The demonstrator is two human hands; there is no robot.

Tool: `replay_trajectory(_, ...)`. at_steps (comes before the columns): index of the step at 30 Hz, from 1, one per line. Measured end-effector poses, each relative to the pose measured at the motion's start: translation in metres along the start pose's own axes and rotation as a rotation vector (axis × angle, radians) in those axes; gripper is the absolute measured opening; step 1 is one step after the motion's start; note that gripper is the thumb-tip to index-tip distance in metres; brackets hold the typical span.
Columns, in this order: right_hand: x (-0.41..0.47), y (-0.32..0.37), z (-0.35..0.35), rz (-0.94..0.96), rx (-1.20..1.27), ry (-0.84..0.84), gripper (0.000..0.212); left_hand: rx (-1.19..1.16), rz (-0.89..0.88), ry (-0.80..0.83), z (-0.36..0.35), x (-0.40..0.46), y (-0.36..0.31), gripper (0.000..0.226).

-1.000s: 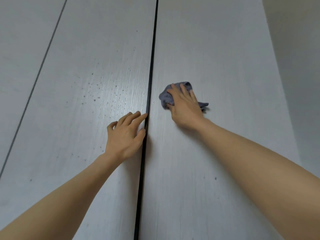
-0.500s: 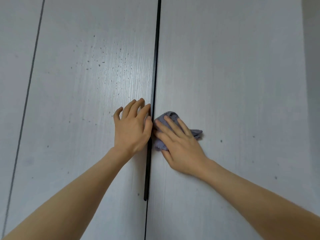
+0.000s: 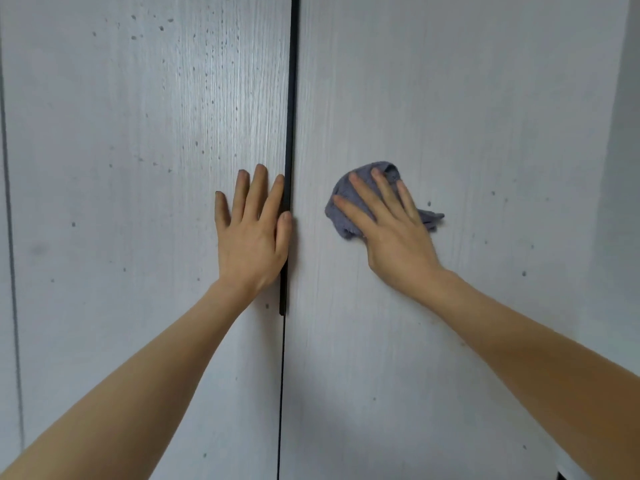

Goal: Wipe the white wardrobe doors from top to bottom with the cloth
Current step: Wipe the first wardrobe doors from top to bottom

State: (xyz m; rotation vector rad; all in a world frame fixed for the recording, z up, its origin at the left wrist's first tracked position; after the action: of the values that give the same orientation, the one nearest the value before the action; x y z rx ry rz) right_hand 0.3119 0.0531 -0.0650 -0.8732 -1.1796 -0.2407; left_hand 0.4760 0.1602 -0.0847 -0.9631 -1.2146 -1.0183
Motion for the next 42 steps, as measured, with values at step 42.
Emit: replay_trajectory(42,-0.121,-0.064,0.025,-0.030,0.067,-0.089,0.062,0.002,-0.103,0.022,-0.035,-0.090,-0.099,0.062)
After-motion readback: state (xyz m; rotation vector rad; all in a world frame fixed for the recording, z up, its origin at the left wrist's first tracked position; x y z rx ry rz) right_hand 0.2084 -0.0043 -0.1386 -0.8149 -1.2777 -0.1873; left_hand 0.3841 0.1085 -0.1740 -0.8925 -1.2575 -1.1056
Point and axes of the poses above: each hand's wrist, its own x-axis towards the middle knuckle, its own z-axis out of the back of the hand, y = z × x, the point moved 2 cm from there along x, towards the middle knuckle, and after that the axes turned 8 degrees about -y, right-handed, at the moved point
